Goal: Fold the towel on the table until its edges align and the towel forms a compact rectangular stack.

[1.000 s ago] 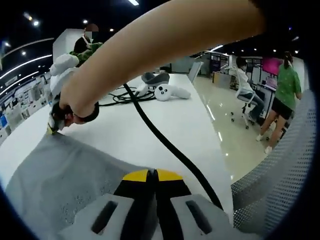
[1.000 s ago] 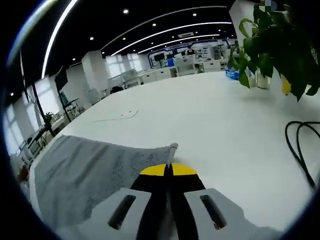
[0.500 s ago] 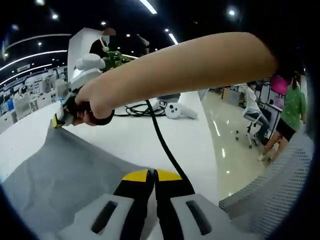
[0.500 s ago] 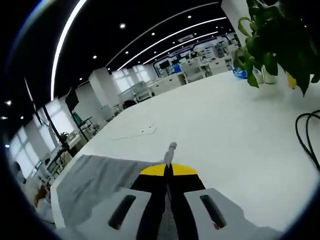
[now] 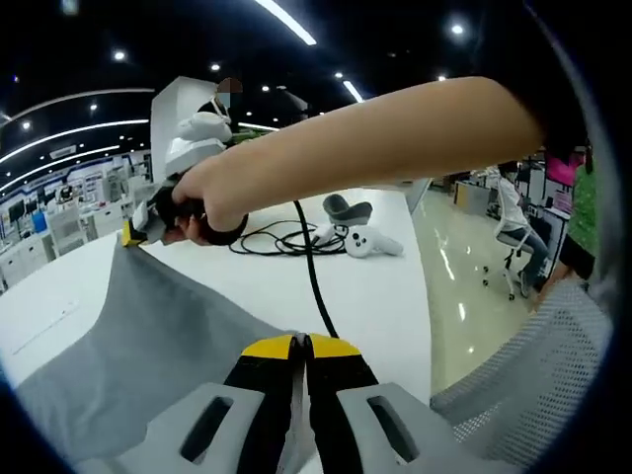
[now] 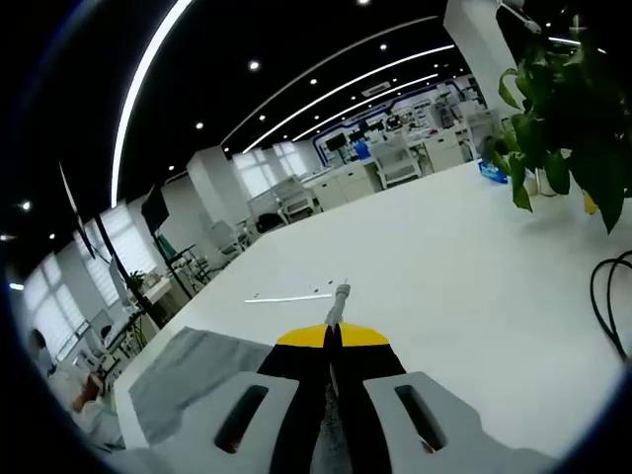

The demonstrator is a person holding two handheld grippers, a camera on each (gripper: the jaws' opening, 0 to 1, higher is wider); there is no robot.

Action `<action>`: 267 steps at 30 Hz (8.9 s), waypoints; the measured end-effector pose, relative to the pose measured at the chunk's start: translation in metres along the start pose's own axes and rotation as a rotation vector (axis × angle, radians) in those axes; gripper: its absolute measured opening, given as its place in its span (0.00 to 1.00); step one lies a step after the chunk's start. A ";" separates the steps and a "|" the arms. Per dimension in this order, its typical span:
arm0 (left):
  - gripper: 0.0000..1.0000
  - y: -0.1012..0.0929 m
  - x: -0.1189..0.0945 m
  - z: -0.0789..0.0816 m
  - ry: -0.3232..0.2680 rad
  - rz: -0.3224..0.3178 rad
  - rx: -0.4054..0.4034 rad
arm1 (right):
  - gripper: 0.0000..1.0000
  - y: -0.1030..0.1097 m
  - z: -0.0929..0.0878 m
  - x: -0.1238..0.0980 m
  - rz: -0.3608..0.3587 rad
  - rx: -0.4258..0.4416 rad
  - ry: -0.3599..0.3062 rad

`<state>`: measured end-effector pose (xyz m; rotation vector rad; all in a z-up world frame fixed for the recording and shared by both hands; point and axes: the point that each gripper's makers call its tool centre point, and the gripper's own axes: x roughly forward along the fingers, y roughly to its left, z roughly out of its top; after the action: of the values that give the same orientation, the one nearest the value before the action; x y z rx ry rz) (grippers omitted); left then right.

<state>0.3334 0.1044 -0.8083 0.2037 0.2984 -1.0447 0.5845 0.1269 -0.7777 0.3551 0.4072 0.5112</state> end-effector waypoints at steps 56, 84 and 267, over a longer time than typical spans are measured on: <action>0.04 0.171 -0.317 -0.019 -0.113 0.506 -0.151 | 0.00 0.284 0.034 0.100 0.182 -0.054 -0.095; 0.04 0.219 -0.428 -0.069 -0.119 0.664 -0.251 | 0.00 0.401 -0.025 0.188 0.287 -0.114 -0.024; 0.09 0.256 -0.442 -0.270 0.371 0.785 -0.438 | 0.00 0.119 -0.165 0.156 -0.140 -0.305 0.395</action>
<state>0.3110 0.6732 -0.9075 0.0987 0.7050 -0.1442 0.5860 0.3446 -0.9138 -0.0732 0.7202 0.4980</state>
